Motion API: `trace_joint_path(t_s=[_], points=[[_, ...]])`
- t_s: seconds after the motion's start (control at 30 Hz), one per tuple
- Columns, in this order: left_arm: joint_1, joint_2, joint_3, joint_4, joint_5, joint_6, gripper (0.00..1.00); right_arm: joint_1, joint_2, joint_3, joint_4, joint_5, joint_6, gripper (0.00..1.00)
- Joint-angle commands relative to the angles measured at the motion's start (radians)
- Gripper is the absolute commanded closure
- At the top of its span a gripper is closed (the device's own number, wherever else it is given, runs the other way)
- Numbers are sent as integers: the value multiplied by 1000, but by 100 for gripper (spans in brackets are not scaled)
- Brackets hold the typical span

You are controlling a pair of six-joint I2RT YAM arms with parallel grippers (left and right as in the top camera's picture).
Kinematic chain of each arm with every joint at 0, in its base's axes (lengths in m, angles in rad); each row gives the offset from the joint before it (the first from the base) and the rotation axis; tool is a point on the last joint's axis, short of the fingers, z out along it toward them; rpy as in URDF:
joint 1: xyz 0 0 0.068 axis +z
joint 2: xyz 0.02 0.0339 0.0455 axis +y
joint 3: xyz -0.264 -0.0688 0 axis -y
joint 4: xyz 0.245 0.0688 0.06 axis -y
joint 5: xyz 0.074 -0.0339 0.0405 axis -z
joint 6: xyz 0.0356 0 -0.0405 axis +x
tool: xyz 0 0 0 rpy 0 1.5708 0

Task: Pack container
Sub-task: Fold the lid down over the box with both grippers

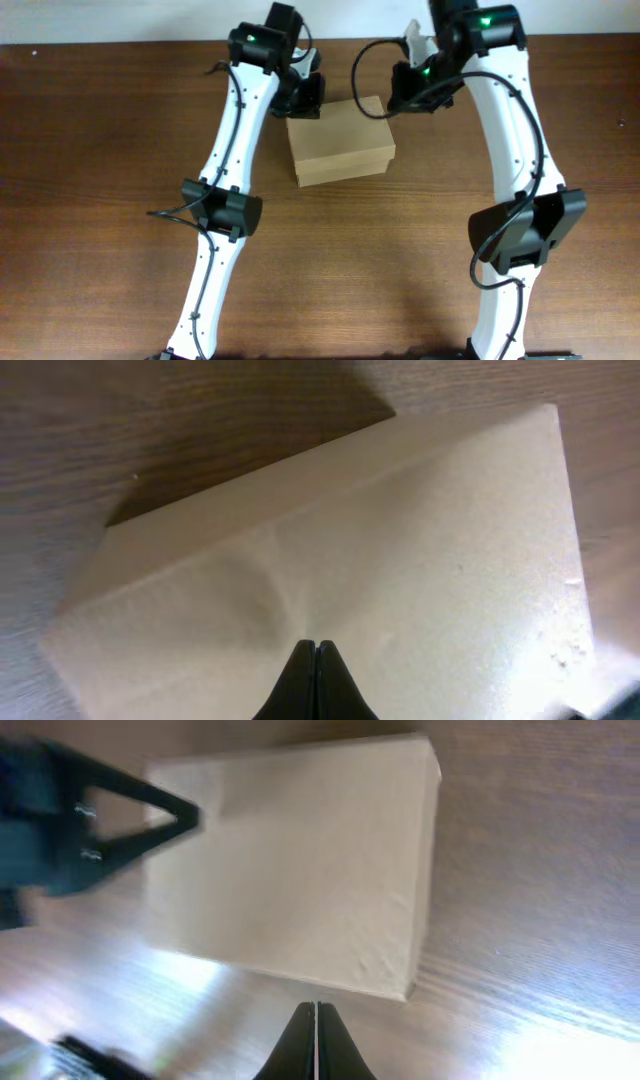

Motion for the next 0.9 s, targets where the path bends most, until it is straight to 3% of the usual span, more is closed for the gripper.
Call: trace_joint_path(t_s=[0.0,0.27,0.47,0.87], points=[[-58,-159,14,-2,-206,20,98,29,-24,14,-21,108,-64,96],[-111,-313,-34,-2,-382,34,98,68,-32,12,-40,147,-64,96],[-111,-399,-265,-2,-456,47,98,100,-32,-15,-26,185,-64,96],[-111,-405,-537,19,-457,46,98,109,-23,-211,88,214,-64,96]])
